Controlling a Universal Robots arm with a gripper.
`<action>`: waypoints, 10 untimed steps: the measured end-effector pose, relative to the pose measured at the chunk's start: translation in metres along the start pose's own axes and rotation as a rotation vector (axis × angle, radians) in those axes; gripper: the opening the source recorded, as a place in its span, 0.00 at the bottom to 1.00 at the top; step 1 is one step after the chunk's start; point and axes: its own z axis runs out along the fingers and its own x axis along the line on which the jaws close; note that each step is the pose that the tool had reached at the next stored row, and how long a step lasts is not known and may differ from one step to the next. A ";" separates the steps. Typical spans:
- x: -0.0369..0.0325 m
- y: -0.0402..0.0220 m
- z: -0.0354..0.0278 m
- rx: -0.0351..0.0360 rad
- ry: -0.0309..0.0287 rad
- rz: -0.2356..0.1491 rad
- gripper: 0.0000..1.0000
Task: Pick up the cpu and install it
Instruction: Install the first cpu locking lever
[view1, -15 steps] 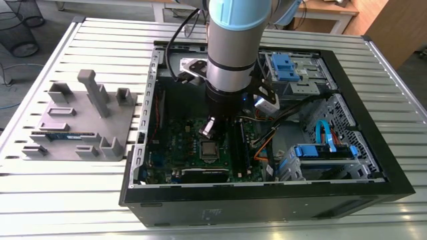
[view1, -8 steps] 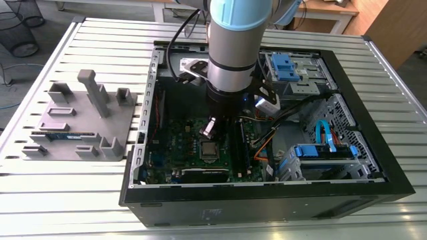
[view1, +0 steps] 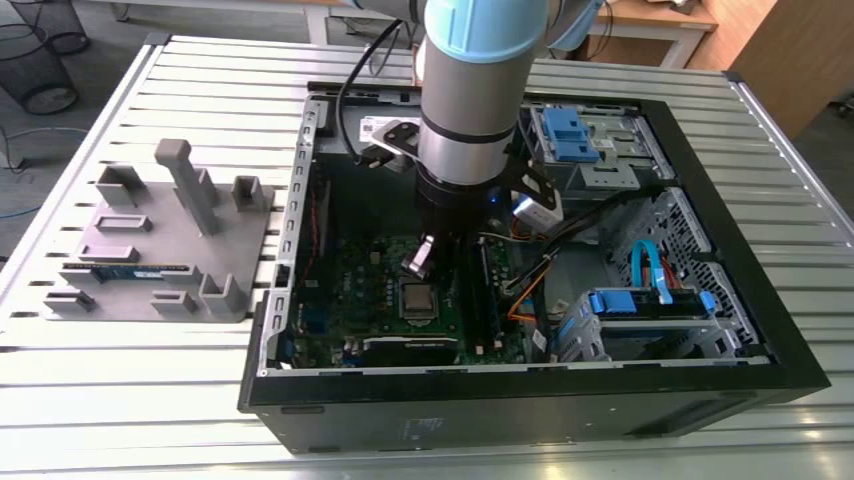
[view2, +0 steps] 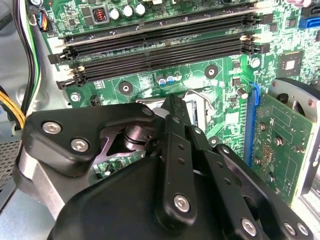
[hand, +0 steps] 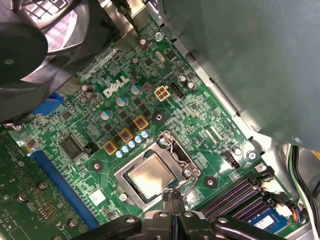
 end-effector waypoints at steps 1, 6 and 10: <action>0.0000 0.0000 0.0002 0.0000 0.0002 0.000 0.11; 0.0000 0.0000 0.0003 -0.0001 0.0000 0.001 0.11; -0.0001 0.0000 0.0007 -0.0001 0.0000 0.001 0.11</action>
